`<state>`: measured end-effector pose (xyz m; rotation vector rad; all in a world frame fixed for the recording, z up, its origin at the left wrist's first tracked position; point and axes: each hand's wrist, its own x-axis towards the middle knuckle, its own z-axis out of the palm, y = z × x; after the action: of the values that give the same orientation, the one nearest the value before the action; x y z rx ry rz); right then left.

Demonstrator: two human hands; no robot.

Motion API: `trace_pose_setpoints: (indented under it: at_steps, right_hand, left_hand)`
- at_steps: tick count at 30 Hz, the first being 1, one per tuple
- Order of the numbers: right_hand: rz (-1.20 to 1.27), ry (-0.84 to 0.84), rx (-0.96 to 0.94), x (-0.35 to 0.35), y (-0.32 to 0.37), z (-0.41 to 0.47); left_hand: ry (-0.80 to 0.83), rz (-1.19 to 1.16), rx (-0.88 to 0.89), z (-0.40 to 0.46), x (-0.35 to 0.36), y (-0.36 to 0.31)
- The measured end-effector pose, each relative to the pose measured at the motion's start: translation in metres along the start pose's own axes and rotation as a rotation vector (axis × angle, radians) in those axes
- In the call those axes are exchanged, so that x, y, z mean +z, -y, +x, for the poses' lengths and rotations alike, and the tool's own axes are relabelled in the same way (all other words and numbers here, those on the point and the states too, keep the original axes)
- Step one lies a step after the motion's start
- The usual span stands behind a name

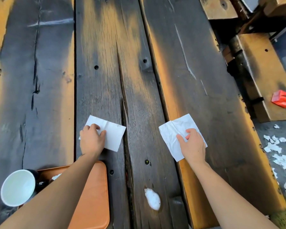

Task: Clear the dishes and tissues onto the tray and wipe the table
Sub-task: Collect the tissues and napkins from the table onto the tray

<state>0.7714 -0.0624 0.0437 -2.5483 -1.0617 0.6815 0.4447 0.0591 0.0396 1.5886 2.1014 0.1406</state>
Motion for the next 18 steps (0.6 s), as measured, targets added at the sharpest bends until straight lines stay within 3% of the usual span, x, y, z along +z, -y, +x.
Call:
trace_pose_setpoints:
  at_steps: [9,18]
  right_hand:
    - [-0.141,0.006,-0.137,-0.007,0.008,0.001]
    - [-0.070,0.024,-0.087,-0.026,0.012,-0.011]
  left_hand:
    - [-0.001,0.043,0.019,-0.003,-0.002,-0.007]
    - [-0.042,-0.105,0.067,-0.020,-0.014,-0.016]
